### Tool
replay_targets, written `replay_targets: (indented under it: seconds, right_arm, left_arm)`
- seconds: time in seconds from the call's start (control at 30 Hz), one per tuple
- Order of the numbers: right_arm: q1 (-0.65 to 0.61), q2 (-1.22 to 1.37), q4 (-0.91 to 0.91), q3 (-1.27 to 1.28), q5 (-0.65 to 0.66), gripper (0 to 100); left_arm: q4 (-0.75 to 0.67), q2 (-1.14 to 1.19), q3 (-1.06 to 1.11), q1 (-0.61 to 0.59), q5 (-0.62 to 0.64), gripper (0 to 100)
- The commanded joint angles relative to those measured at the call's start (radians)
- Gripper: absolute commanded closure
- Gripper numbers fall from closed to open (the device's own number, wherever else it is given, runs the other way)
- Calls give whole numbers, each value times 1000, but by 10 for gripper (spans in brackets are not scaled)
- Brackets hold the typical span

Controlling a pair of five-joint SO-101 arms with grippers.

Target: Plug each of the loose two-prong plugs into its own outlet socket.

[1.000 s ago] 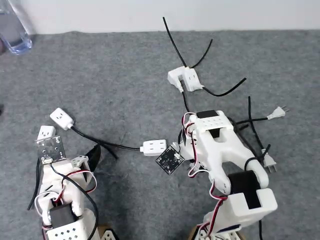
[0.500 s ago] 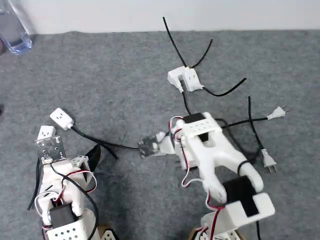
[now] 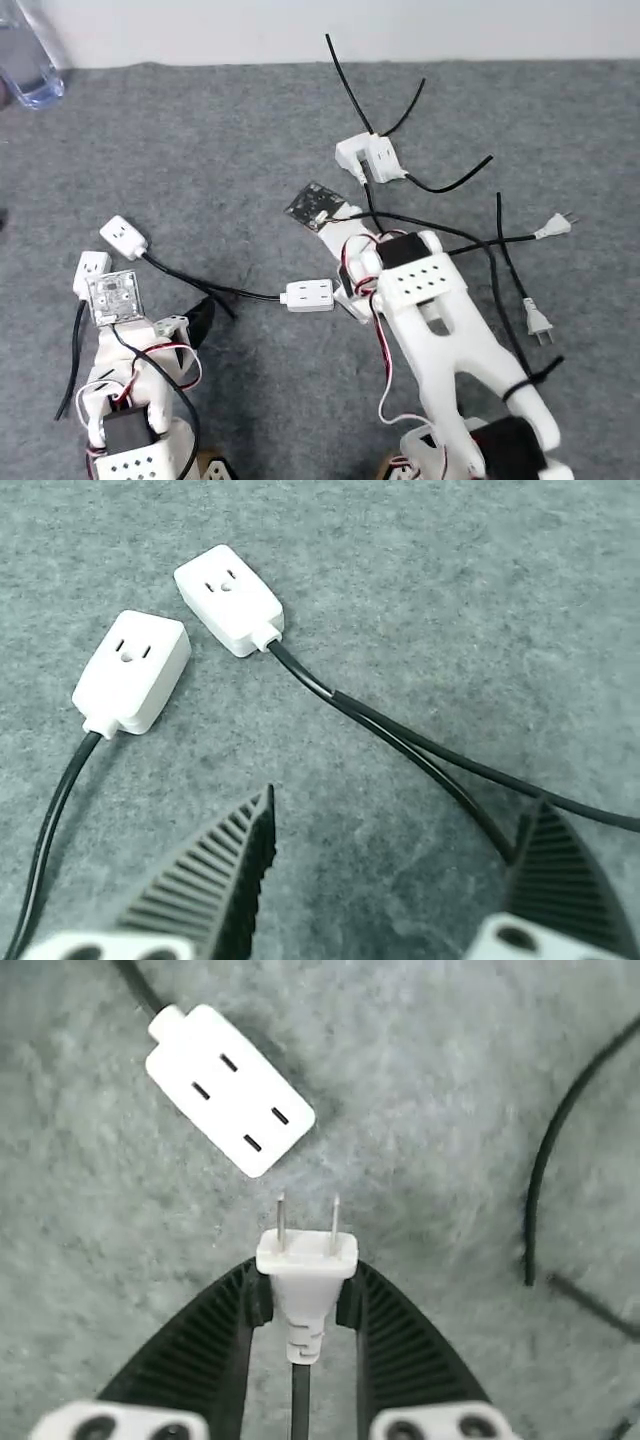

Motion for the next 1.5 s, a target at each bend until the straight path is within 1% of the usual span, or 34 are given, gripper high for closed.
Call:
replay_targets:
  seconds: [0.0,0.07,0.13,0.3,0.4,0.53,0.63,0.73,0.97,1.13,1.2,1.47]
  right_arm:
    - [-25,-61,-33,11,-94,990]
    - [-53,-70,-54,26,-112,990]
    - [-88,-71,-65,29,-112,990]
    - [-114,-74,-119,31,-110,990]
    - [-111,-76,-119,23,-110,990]
    - [-111,-76,-107,-12,-106,991]
    - [-116,-77,-68,-52,-54,991]
    - [-114,-97,-42,-95,-44,991]
    - [-128,-262,-7,-107,-43,991]
    - [-219,-361,59,-104,-44,991]
    - [-239,-377,68,-103,-46,991]
    - [-245,-389,59,-92,-48,991]
  left_arm:
    - [8,-11,-5,9,64,640]
    - [6,-11,-5,55,160,637]
    - [-15,-11,-5,126,324,637]
    - [-290,-11,-8,328,741,637]
    - [-387,-11,-5,439,876,637]
    - [-402,-11,-5,586,1043,637]
    - [-402,-11,-7,658,1085,637]
    - [-394,-11,-5,697,1089,637]
    - [-384,-11,-5,703,1091,637]
    - [-387,-11,-5,704,1091,637]
    - [-387,-11,-5,704,1091,637]
    - [-388,-11,-5,704,1091,637]
